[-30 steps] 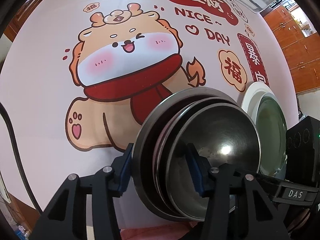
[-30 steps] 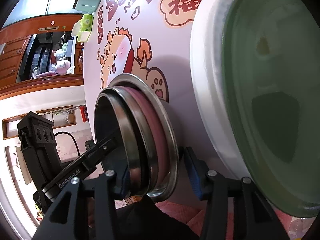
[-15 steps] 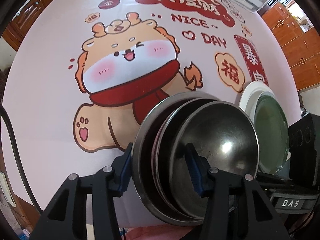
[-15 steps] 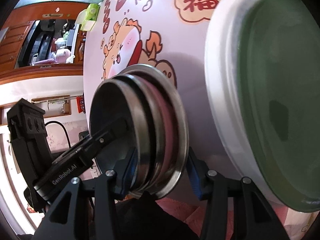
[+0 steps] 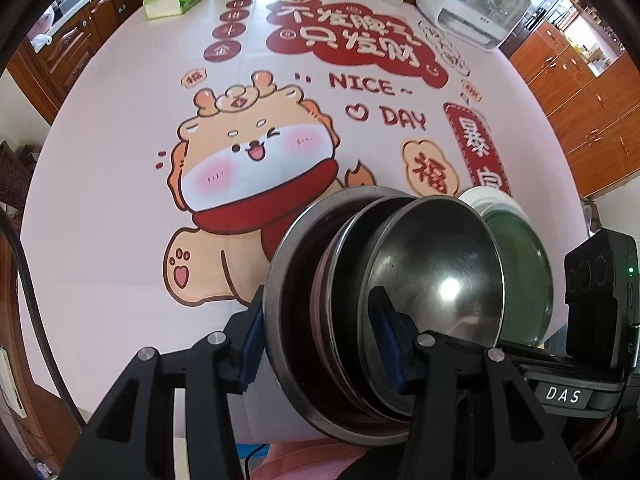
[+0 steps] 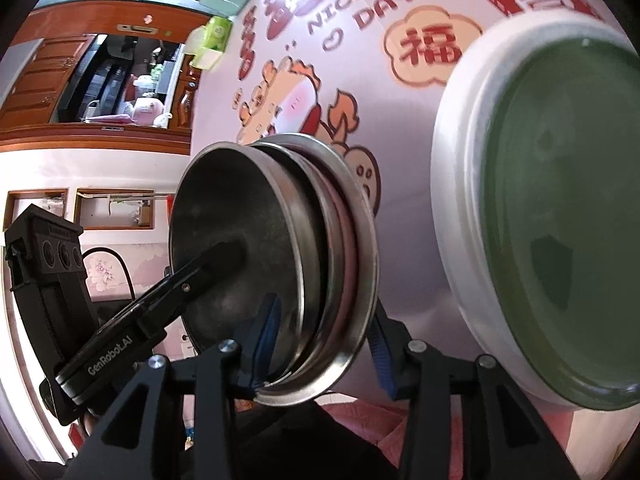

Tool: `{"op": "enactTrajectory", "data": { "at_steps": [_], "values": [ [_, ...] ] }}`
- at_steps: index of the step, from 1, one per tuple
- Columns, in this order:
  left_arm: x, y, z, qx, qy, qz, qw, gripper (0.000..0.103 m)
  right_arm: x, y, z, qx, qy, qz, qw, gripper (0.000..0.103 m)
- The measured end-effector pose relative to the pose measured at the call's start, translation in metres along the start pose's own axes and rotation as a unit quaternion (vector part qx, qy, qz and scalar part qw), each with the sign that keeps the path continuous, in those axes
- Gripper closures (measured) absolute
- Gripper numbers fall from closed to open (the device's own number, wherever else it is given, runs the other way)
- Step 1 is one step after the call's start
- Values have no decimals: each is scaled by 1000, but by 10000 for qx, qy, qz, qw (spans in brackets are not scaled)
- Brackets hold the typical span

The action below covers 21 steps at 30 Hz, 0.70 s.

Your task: Organize plates and bowls

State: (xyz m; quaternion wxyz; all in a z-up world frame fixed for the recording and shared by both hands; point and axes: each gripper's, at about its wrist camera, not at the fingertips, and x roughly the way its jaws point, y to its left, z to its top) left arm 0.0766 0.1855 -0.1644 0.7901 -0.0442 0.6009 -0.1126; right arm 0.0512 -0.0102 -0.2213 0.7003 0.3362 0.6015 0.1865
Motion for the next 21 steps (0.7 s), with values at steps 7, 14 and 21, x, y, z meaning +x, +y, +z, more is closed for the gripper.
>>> {"op": "enactTrajectory", "data": {
  "at_steps": [7, 14, 21],
  "values": [
    [-20, -20, 3, 10, -230, -156, 9996, 56, -31, 8, 2, -302, -358, -194, 9987, 64],
    [-32, -56, 12, 133, -436, -412, 9981, 56, -62, -4, 7, -266, -549, -232, 9979, 64],
    [-27, -99, 17, 248, -415, -586, 9971, 56, -100, -26, 12, -229, -701, -356, 9966, 64]
  ]
}}
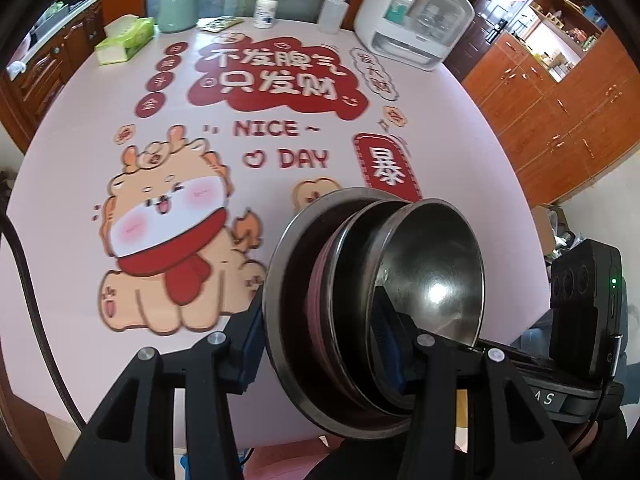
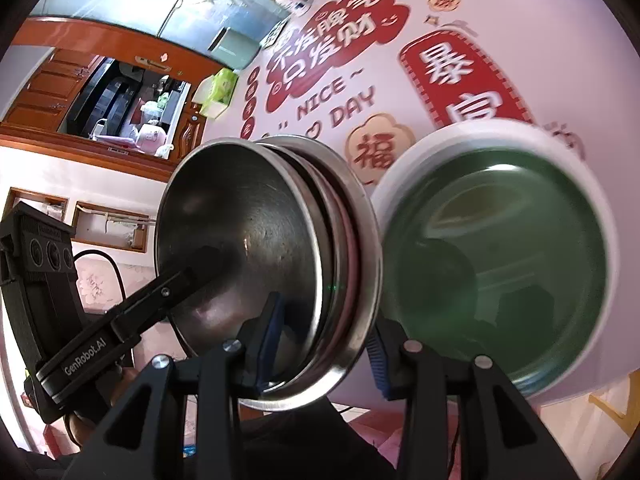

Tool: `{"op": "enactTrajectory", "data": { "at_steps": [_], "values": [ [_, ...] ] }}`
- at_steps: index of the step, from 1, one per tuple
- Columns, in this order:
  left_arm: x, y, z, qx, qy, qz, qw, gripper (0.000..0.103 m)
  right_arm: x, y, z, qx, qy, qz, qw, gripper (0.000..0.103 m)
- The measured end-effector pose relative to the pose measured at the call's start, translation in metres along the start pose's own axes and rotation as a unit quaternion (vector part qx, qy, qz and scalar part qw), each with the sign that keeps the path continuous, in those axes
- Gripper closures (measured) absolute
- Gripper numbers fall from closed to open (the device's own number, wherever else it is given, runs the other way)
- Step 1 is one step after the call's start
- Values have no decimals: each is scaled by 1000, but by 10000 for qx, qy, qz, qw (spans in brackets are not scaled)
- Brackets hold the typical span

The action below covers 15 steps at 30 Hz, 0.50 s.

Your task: Organize plates and bowls

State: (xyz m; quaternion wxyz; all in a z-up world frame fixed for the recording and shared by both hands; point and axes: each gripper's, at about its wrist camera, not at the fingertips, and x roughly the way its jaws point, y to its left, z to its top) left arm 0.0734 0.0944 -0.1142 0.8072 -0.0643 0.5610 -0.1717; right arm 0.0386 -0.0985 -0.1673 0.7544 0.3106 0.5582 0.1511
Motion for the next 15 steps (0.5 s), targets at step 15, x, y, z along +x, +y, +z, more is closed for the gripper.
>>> {"op": "enactTrajectory", "data": {
  "at_steps": [15],
  "values": [
    [46, -86, 10, 11, 347, -278, 9990, 56, -54, -70, 26, 236, 99, -370, 9990, 64]
  ]
}}
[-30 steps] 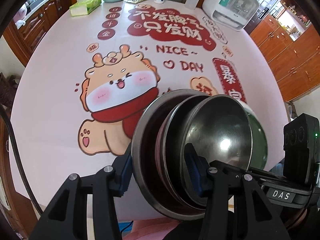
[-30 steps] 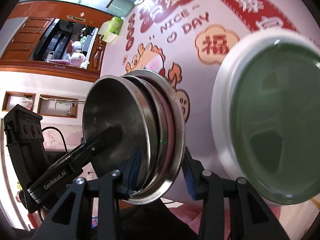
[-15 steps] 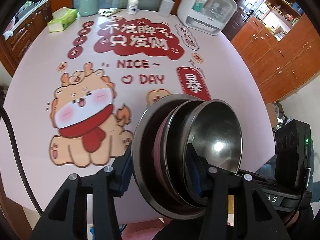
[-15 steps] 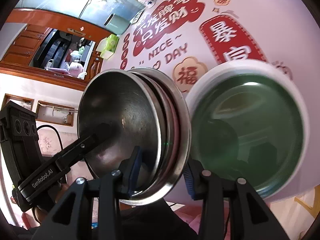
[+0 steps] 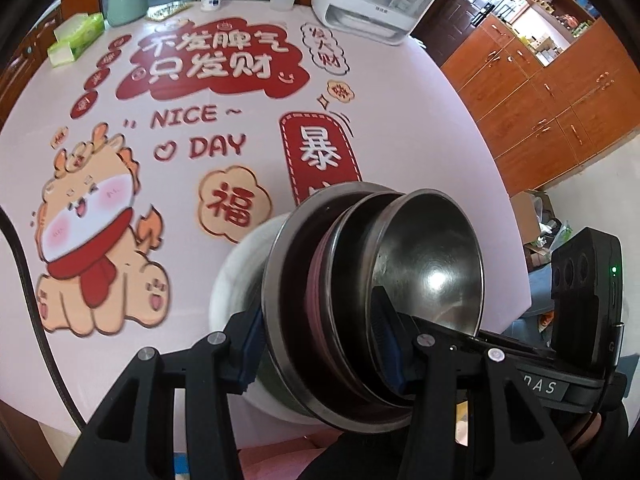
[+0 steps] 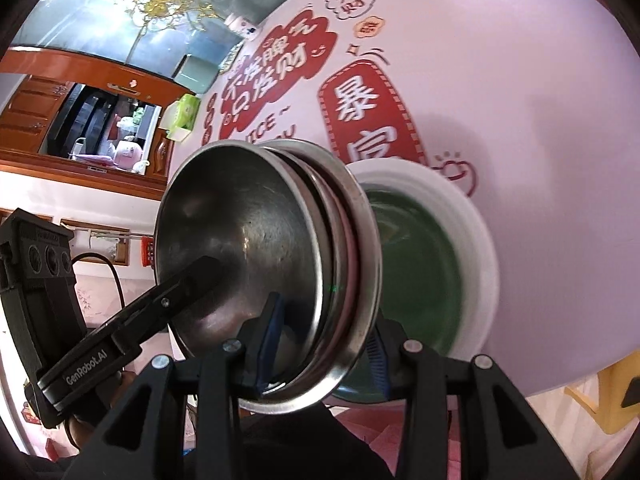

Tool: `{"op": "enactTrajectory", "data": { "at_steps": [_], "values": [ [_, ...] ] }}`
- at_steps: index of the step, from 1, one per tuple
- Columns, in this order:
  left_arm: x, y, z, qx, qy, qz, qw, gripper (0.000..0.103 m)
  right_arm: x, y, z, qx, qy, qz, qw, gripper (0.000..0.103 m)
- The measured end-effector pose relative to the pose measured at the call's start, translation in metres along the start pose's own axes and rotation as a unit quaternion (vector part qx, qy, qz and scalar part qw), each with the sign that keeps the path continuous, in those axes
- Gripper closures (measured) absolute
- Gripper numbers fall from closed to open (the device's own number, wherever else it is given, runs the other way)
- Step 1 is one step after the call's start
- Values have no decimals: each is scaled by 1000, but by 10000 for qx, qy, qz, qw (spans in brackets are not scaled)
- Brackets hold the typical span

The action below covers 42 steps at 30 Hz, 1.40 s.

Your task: Organize plates and bowls

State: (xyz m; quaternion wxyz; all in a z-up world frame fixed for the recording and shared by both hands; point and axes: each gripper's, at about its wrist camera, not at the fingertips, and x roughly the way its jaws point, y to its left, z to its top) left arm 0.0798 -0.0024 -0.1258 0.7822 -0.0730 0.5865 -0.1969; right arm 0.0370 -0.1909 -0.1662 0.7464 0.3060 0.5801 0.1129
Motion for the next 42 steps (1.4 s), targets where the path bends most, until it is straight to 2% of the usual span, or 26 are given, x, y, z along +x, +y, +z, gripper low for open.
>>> {"op": "enactTrajectory", "data": {
  "at_steps": [5, 13, 23, 30, 42],
  "values": [
    [15, -4, -5, -261, 152, 42, 9995, 56, 4, -11, 7, -57, 308, -70, 9995, 64],
    [28, 15, -18, -888, 321, 182, 9954, 56, 24, -10, 13, -427, 886, -169, 9950, 64],
    [36, 27, -31, -1286, 457, 343, 9901, 56, 43, -9, 16, -632, 1391, -201, 9880, 64],
    [44, 29, -35, -1357, 638, 364, 9880, 56, 48, -13, 16, -583, 1578, -260, 9854, 64],
    [52, 31, -42, -1225, 857, 450, 9877, 56, 49, -10, 14, -524, 1489, -349, 9868, 62]
  ]
}}
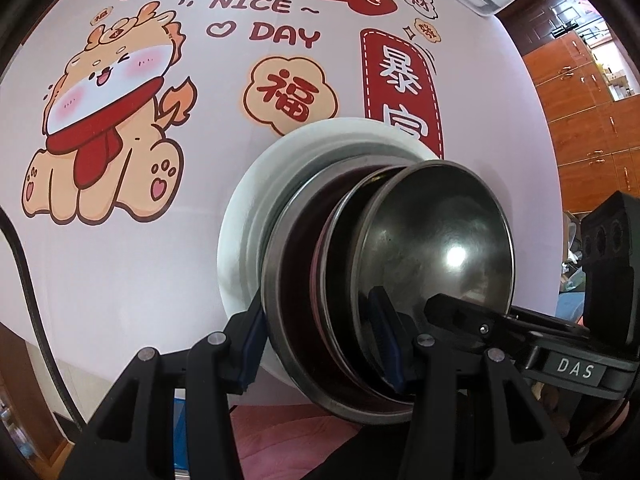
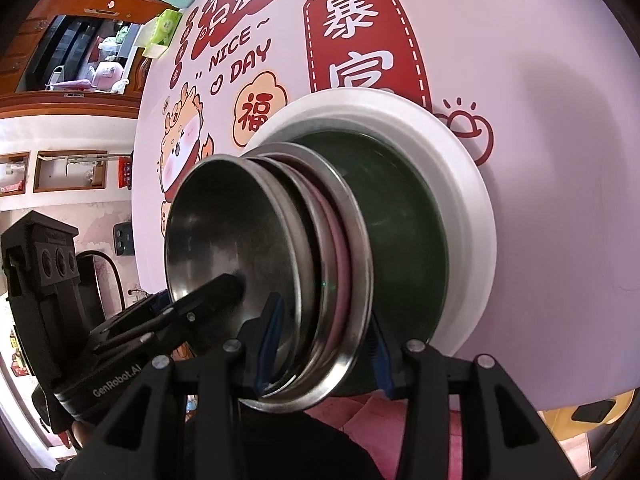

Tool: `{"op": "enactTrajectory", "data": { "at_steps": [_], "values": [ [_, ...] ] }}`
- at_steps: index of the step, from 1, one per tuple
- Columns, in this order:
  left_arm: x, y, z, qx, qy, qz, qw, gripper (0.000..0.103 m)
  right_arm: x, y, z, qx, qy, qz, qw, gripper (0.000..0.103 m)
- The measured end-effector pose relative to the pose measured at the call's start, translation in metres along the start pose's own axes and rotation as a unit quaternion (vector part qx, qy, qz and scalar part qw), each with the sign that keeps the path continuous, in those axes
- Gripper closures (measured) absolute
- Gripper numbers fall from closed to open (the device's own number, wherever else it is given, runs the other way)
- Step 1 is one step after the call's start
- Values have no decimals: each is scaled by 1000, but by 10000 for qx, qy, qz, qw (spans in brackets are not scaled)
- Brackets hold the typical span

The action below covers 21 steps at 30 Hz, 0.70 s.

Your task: Organize plates and bowls

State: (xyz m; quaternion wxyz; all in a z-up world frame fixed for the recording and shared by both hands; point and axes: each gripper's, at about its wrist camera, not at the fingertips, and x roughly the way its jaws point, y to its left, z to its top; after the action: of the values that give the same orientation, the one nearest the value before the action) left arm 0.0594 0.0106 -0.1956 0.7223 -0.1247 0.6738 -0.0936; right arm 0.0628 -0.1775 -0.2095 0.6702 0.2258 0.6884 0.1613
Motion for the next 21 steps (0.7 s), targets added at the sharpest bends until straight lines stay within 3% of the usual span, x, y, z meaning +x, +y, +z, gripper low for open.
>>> {"op": "enactTrajectory", "data": {
  "at_steps": [7, 10, 16, 19, 21],
  "values": [
    [1, 4, -3, 70, 30, -83, 9999, 55, -4, 1, -7, 85, -214, -32, 9997, 60],
    [-1, 6, -3, 112, 14, -115, 9999, 53, -10, 1, -10, 141, -403, -113, 9990, 52],
    [-16, 4, -1, 358, -185, -180, 9990, 46, -25, 0, -20, 326, -816, -118, 9961, 48],
    [-23, 1, 1, 511, -280, -201, 9981, 44, -32, 0, -26, 425, -1037, -125, 9936, 38],
    [-28, 0, 3, 629, -350, -239, 9971, 40, -38, 0, -31, 517, -1221, -101, 9911, 37]
  ]
}}
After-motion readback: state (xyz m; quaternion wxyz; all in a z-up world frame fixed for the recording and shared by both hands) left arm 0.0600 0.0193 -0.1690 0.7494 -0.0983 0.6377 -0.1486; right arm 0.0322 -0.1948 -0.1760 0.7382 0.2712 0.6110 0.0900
